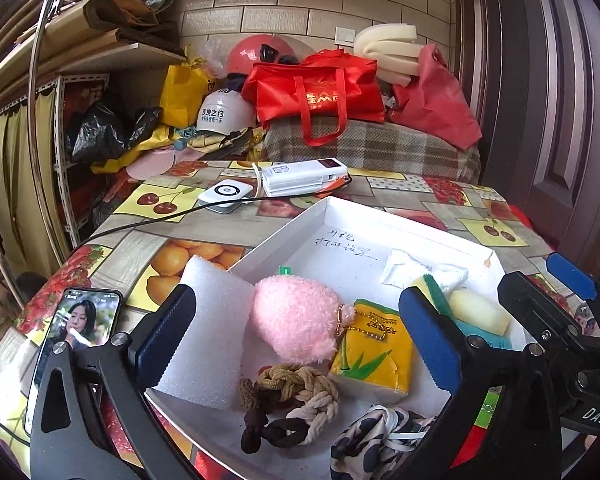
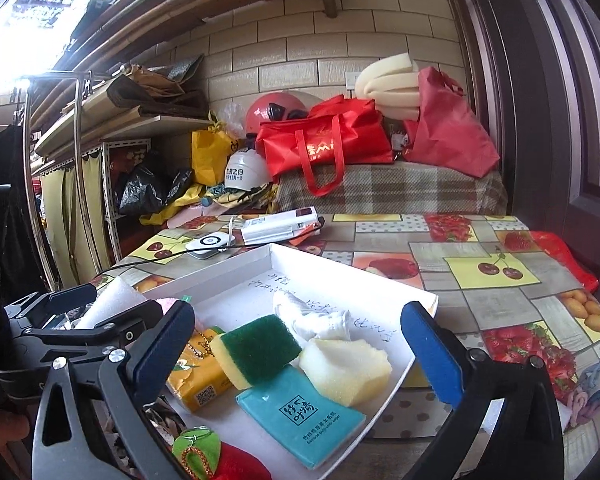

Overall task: Organize soft objects
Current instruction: 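Open the left tool to drop the rope knot into the box while the right tool releases the sponge, then move both open tools from the box back over the table items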

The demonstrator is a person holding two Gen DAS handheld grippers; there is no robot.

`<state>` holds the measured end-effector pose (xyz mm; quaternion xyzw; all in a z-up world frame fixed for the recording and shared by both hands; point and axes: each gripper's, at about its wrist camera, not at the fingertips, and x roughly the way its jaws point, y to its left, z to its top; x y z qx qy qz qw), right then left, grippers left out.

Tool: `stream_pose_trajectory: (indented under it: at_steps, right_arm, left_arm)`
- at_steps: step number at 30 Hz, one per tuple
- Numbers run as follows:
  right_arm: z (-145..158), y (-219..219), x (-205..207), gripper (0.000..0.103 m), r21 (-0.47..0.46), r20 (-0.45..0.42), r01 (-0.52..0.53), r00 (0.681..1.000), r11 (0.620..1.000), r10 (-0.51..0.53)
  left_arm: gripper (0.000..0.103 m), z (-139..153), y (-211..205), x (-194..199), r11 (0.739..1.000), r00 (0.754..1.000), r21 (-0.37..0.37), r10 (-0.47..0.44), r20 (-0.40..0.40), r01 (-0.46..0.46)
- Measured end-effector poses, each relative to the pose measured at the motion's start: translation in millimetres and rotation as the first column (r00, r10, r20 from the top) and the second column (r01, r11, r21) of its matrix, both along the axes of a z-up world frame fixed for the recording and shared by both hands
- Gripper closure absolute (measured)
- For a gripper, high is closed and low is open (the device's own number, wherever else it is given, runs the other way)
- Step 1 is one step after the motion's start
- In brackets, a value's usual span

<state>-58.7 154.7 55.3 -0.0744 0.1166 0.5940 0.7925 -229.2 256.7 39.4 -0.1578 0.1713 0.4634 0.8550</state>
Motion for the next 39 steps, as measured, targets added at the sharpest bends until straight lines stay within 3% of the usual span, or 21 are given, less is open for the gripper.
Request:
stream_pose_trajectory:
  at_steps: [6,13,18,24,27,32,39]
  right_arm:
    - [5,-17,2,0.0,0.088,-0.004,0.013,1.0,0.996,-0.013]
    - [10,-48,23,0.0,0.214,-0.097,0.065,0.994,0.975,-0.045]
    - [11,-75,29,0.0,0.226,-0.083,0.156,0.987,0.961,-0.141]
    - [19,-115,56,0.0,0.262,-0.113,0.341,0.94,0.903,-0.322]
    - [22,-136,84,0.0,0.227,-0.109,0.379,0.925,0.897,-0.363]
    - [14,-167,136,0.0,0.052,-0.109,0.465,0.883,0.884,-0.457]
    - [-11,-156,176,0.0,-0.224,-0.18,0.431,0.863,0.874,-0.472]
  left_arm:
    - [0.0,2,-2,-6,1.0,1.0,0.01,0.007,0.028,-0.007]
    - [0.0,4,-5,-5,0.999,0.999,0.036,-0.012,0.039,0.01]
    - [0.0,5,-5,-8,0.999,0.997,0.034,-0.038,0.073,0.036]
    - [0.0,6,-6,-11,0.996,0.989,0.031,-0.092,0.113,0.089]
    - [0.0,8,-12,-6,0.992,0.988,0.045,-0.118,0.103,0.114]
    - [0.0,8,-21,5,0.981,0.976,0.026,-0.192,0.103,0.191]
    - [0.001,9,-55,37,0.924,0.922,0.013,-0.383,0.049,0.383]
